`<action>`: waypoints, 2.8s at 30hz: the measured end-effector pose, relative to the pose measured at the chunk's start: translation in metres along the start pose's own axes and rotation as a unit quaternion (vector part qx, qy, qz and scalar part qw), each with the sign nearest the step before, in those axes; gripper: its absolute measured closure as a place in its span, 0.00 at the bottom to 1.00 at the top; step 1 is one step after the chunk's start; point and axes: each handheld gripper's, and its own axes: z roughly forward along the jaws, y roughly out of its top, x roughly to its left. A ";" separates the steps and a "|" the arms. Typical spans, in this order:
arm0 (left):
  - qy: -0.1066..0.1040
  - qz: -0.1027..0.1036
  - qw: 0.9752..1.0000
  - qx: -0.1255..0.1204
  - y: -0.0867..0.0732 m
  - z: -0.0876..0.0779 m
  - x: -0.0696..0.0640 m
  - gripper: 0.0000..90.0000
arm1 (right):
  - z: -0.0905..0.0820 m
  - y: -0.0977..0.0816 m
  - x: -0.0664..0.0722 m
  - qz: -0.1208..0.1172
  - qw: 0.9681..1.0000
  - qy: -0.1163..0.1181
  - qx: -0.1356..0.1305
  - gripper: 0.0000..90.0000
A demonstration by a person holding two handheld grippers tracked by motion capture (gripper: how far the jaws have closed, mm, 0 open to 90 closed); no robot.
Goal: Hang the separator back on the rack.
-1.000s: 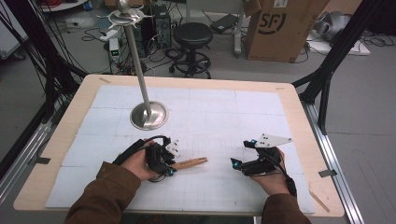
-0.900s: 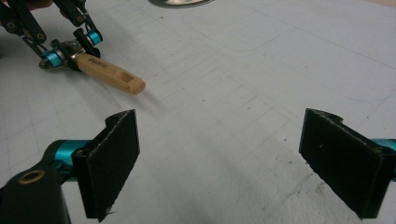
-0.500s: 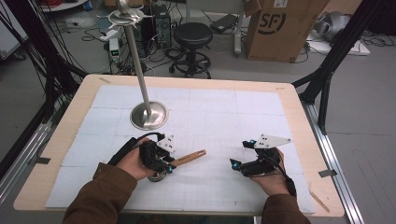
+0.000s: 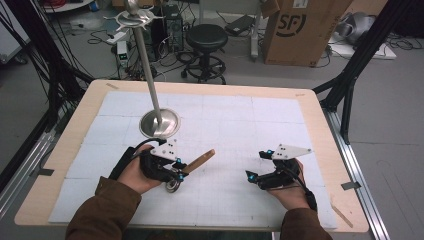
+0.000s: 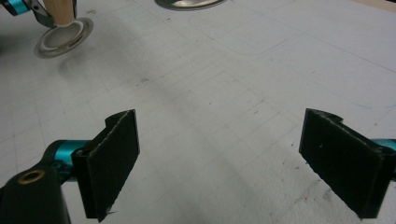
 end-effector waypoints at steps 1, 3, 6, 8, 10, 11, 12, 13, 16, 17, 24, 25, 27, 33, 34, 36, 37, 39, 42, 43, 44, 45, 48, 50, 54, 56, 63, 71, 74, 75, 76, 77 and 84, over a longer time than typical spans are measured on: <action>-0.001 0.000 1.000 -0.006 0.000 -0.002 0.000 0.77 | 0.000 0.000 0.000 0.001 1.000 0.002 0.001 0.12; 0.000 0.000 1.000 -0.012 -0.001 -0.005 0.000 0.77 | 0.000 0.000 0.000 0.001 1.000 0.002 0.001 0.12; 0.000 -0.003 1.000 -0.022 -0.004 -0.008 0.001 0.77 | 0.000 0.000 0.000 0.001 1.000 0.002 -0.002 0.12; -0.002 -0.008 1.000 -0.028 -0.005 -0.010 0.003 0.77 | -0.001 0.001 0.000 0.000 1.000 0.004 -0.004 0.12; -0.005 -0.010 0.999 -0.033 -0.007 -0.011 0.004 0.77 | -0.001 0.001 0.000 0.001 1.000 0.003 -0.006 0.12; -0.002 -0.011 0.999 -0.032 -0.007 -0.012 0.004 0.77 | -0.002 0.001 0.000 0.002 1.000 0.005 -0.006 0.12; -0.001 -0.011 0.999 -0.036 -0.008 -0.012 0.005 0.77 | -0.002 0.001 0.001 0.001 1.000 0.008 -0.010 0.12; -0.006 -0.012 0.999 -0.036 -0.008 -0.012 0.005 0.77 | -0.002 0.002 0.001 -0.002 1.000 0.008 -0.012 0.12; -0.014 -0.012 0.999 -0.049 -0.008 -0.014 0.006 0.77 | -0.002 0.005 0.002 -0.004 1.000 0.013 -0.019 0.12; -0.014 -0.011 0.998 -0.052 -0.008 -0.015 0.006 0.77 | -0.003 0.006 0.003 -0.003 1.000 0.016 -0.023 0.12; -0.025 -0.016 0.996 -0.083 -0.010 -0.023 0.007 0.77 | -0.004 0.030 0.015 -0.021 0.998 0.040 -0.054 0.12; -0.024 -0.015 0.996 -0.086 -0.011 -0.023 0.007 0.77 | -0.004 0.034 0.017 -0.024 0.997 0.046 -0.060 0.12; -0.025 -0.015 0.996 -0.090 -0.011 -0.024 0.006 0.77 | -0.004 0.041 0.020 -0.031 0.996 0.052 -0.069 0.12; -0.032 -0.014 0.993 -0.115 -0.011 -0.027 0.004 0.77 | 0.000 0.063 0.030 -0.039 0.992 0.081 -0.090 0.12; -0.032 -0.016 0.992 -0.121 -0.011 -0.028 0.004 0.77 | 0.001 0.066 0.032 -0.042 0.991 0.084 -0.095 0.12; -0.037 -0.020 0.990 -0.132 -0.012 -0.029 0.004 0.77 | 0.003 0.073 0.036 -0.045 0.989 0.096 -0.101 0.12; -0.035 -0.019 0.990 -0.135 -0.012 -0.030 0.005 0.77 | 0.004 0.076 0.038 -0.047 0.988 0.102 -0.105 0.12; -0.038 -0.022 0.989 -0.143 -0.012 -0.031 0.005 0.77 | 0.006 0.081 0.042 -0.048 0.986 0.113 -0.112 0.12; -0.038 -0.024 0.988 -0.147 -0.013 -0.032 0.006 0.77 | 0.012 0.089 0.047 -0.052 0.986 0.118 -0.105 0.12; -0.036 -0.025 0.988 -0.150 -0.013 -0.032 0.005 0.77 | 0.014 0.091 0.048 -0.053 0.985 0.122 -0.108 0.12; -0.039 -0.025 0.987 -0.151 -0.013 -0.033 0.006 0.77 | 0.016 0.093 0.049 -0.054 0.985 0.124 -0.108 0.12; -0.038 -0.024 0.987 -0.153 -0.013 -0.033 0.006 0.77 | 0.017 0.096 0.050 -0.055 0.984 0.126 -0.109 0.12; -0.040 -0.024 0.986 -0.160 -0.013 -0.033 0.006 0.77 | 0.022 0.102 0.054 -0.060 0.982 0.136 -0.112 0.12; -0.043 -0.025 0.985 -0.164 -0.013 -0.033 0.005 0.77 | 0.026 0.107 0.057 -0.059 0.981 0.146 -0.113 0.12; -0.042 -0.023 0.985 -0.168 -0.013 -0.033 0.005 0.77 | 0.036 0.113 0.063 -0.063 0.976 0.175 -0.111 0.12; -0.042 -0.023 0.984 -0.170 -0.013 -0.033 0.005 0.77 | 0.041 0.117 0.066 -0.066 0.975 0.180 -0.108 0.12; -0.044 -0.021 0.983 -0.177 -0.012 -0.032 0.003 0.77 | 0.053 0.120 0.071 -0.071 0.973 0.195 -0.103 0.16; -0.049 -0.015 0.982 -0.179 -0.011 -0.030 0.002 0.77 | 0.061 0.120 0.073 -0.060 0.966 0.226 -0.110 0.22; -0.051 -0.014 0.982 -0.181 -0.011 -0.030 0.002 0.77 | 0.063 0.120 0.074 -0.060 0.964 0.233 -0.109 0.26; -0.051 -0.014 0.982 -0.183 -0.011 -0.030 0.002 0.77 | 0.063 0.120 0.074 -0.062 0.964 0.234 -0.111 0.26; -0.052 -0.014 0.982 -0.183 -0.011 -0.030 0.002 0.77 | 0.064 0.120 0.074 -0.063 0.964 0.233 -0.112 0.27; -0.051 -0.014 0.982 -0.183 -0.010 -0.030 0.001 0.77 | 0.064 0.120 0.074 -0.061 0.964 0.235 -0.111 0.29; -0.049 -0.010 0.982 -0.182 -0.010 -0.029 0.000 0.77 | 0.068 0.120 0.074 -0.060 0.961 0.246 -0.111 0.39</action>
